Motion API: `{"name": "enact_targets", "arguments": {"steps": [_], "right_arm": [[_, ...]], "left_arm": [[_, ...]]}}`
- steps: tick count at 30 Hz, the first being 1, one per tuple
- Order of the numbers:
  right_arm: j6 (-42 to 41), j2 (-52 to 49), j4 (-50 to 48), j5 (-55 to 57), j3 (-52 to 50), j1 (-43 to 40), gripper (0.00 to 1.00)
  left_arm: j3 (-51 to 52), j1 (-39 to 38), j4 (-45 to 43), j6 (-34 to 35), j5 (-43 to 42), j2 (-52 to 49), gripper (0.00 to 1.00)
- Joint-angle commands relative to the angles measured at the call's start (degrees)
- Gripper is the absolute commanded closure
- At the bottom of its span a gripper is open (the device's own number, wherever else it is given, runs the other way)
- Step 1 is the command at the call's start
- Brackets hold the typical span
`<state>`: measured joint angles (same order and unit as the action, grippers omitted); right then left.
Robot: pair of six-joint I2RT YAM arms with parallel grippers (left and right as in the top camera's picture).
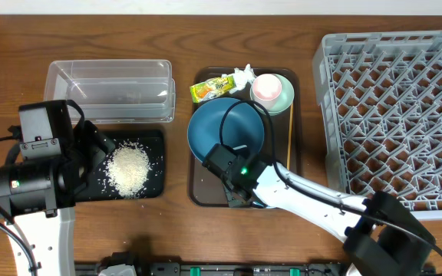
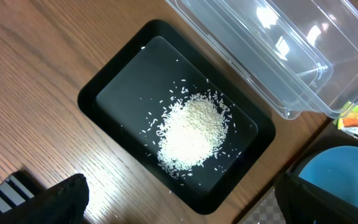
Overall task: Sort waste into correct bins and load items into the dishwasher rack
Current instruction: 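Grasp the light-blue bowl rim with the right gripper and lift, then carry the light-blue bowl right into the grey dish rack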
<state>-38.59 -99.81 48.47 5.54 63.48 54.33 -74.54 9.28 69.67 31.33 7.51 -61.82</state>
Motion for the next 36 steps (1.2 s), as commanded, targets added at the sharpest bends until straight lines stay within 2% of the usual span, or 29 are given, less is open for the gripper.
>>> {"name": "enact_targets", "arguments": {"steps": [1,6,12,16,21,25,28,36], "right_arm": [[-0.59,2.64,3.91,-0.96,3.39,-0.55,0.99],[0.26,9.01,12.39,0.24,8.5,-4.31,0.99],[6.97,19.98,13.57,-0.02,9.92,-13.29,0.99],[12.24,27.36,13.44,-4.28,9.92,-23.76,0.99],[20.94,33.35,9.7,-14.82,9.9,-40.26,0.99],[27.43,33.68,4.94,-29.07,9.81,-52.72,0.99],[29.24,31.98,1.14,-33.51,9.2,-59.49,0.99],[30.95,23.21,-11.93,-46.07,8.83,-68.83,0.99]], "left_arm": [[-0.7,0.2,0.17,0.26,0.5,0.04,0.03],[-0.7,0.2,0.17,0.26,0.5,0.04,0.03],[-0.7,0.2,0.17,0.26,0.5,0.04,0.03],[-0.7,0.2,0.17,0.28,0.5,0.04,0.03],[-0.7,0.2,0.17,0.28,0.5,0.04,0.03],[-0.7,0.2,0.17,0.26,0.5,0.04,0.03],[-0.7,0.2,0.17,0.26,0.5,0.04,0.03],[-0.7,0.2,0.17,0.26,0.5,0.04,0.03]]}}
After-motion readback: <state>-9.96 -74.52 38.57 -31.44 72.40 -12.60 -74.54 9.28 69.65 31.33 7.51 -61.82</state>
